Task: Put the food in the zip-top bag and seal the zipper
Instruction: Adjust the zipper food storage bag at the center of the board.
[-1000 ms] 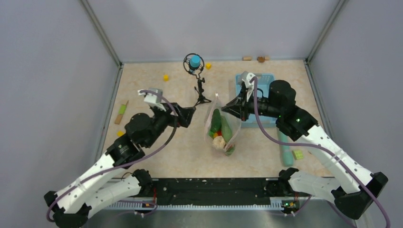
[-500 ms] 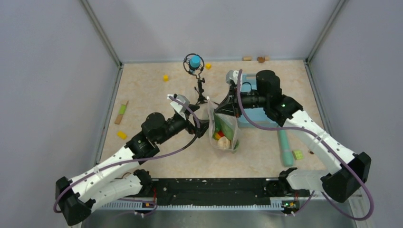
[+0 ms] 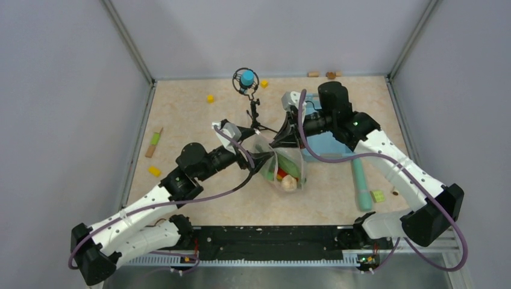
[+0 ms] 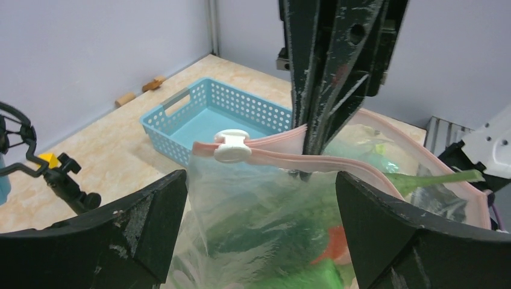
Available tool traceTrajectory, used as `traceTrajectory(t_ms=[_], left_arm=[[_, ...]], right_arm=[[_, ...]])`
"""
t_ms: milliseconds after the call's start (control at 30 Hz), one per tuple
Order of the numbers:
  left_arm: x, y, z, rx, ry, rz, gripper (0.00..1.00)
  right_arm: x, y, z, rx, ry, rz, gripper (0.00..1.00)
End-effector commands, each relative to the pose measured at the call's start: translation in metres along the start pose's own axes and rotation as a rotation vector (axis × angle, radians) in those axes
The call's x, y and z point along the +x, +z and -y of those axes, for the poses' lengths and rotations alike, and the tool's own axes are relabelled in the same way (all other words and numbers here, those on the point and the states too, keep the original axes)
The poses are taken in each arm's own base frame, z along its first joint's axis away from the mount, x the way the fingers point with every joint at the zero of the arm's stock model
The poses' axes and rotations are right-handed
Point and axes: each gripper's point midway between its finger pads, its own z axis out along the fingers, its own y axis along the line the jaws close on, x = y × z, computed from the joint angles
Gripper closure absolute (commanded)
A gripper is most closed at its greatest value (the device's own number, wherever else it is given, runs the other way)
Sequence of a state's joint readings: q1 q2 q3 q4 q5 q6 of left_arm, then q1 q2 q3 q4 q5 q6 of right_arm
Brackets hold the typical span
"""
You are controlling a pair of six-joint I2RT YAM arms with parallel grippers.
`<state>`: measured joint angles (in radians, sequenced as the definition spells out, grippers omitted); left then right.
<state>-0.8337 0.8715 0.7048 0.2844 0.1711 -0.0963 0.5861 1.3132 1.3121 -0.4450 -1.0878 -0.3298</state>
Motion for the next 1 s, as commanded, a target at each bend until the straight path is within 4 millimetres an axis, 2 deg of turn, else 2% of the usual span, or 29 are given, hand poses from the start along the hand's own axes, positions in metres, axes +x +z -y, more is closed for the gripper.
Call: traceTrajectory(t_ms=[0,67,100,233,433,600,700,967], left_arm=[[-0.023,-0.014,0.022,0.13,0.121,0.084,0.03],[-0.017,-0.025,0.021,0.125,0.155,0.072,0.03],[-0.007,-0.04,0.016,0.086,0.164,0.059,0.03],[-0.002,-0.054,0.016,0.078,0.151,0.096,0.03],[-0.001,-0.044,0.004,0.045,0.15,0.061,0.04],[-0.004,-0.04,-0.002,0.144,0.149,0.077,0.03],[0.002,-0.048,0.018,0.33,0.213,0.092,0.03],[0.001,-0.049,0.032,0.472,0.237,0.079,0.03]], right_arm=[[-0.017,-0.003,-0.01,-0.076,-0.079,0.031,1.0],[-0.013,-0.003,-0.012,-0.085,-0.074,0.023,1.0],[-0.013,-0.004,-0.016,-0.099,-0.08,0.023,1.0],[-0.01,-0.001,-0.022,-0.132,-0.062,0.021,1.0],[0.003,0.008,-0.034,-0.177,-0.055,-0.005,1.0],[0.006,0.012,-0.038,-0.19,-0.029,-0.015,1.0],[0.008,0.015,-0.035,-0.189,0.007,-0.018,1.0],[0.012,0.021,-0.032,-0.206,0.035,-0.025,1.0]])
